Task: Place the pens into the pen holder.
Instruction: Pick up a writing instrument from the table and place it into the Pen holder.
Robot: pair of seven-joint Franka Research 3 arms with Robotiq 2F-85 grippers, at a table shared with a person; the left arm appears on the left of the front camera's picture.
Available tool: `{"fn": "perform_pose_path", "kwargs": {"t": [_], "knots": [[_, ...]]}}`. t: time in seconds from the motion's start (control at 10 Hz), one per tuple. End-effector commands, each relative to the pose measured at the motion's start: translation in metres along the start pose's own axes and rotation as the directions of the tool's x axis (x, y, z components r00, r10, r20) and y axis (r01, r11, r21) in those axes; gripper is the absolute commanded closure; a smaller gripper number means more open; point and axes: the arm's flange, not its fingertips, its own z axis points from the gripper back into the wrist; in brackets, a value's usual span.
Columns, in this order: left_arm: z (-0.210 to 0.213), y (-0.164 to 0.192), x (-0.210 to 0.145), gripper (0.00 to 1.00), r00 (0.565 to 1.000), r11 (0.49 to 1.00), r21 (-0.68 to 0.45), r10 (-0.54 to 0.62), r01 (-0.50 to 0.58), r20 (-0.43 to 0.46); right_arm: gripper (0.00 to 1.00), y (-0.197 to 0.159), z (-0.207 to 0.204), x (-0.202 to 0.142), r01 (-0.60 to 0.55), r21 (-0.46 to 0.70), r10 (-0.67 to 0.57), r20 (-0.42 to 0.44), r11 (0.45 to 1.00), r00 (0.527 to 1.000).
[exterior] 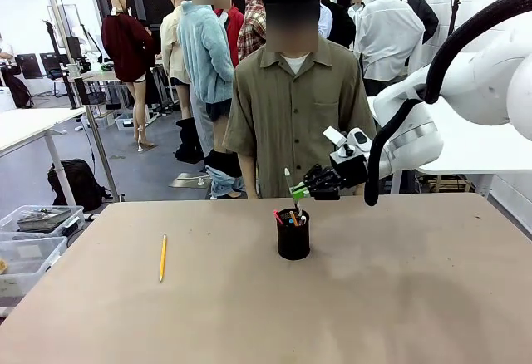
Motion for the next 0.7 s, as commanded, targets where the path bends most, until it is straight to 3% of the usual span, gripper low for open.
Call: {"fn": "perform_pose_path", "kwargs": {"t": [0.0, 0.3, 0.4, 0.6], "knots": [[-0.001, 0.002, -0.001, 0.0, 1.0, 1.0, 0.009, 0.0, 0.0, 0.004, 1.0, -0.007, -0.006, -0.002, 0.032, 0.013, -0.031, -0.039, 0.999, 0.999], [-0.001, 0.002, -0.001, 0.0, 1.0, 1.0, 0.009, 0.0, 0.0, 0.004, 1.0, -0.005, -0.013, -0.017, 0.074, -0.008, -0.074, -0.087, 0.997, 0.993], [-0.001, 0.002, -0.001, 0.0, 1.0, 1.0, 0.009, 0.0, 0.0, 0.004, 0.92, -0.005, -0.011, -0.017, 0.074, -0.015, -0.075, -0.085, 0.997, 0.994], [-0.001, 0.002, -0.001, 0.0, 1.0, 1.0, 0.009, 0.0, 0.0, 0.004, 0.53, -0.002, -0.005, -0.015, 0.067, -0.028, -0.069, -0.073, 0.997, 0.995]]}}
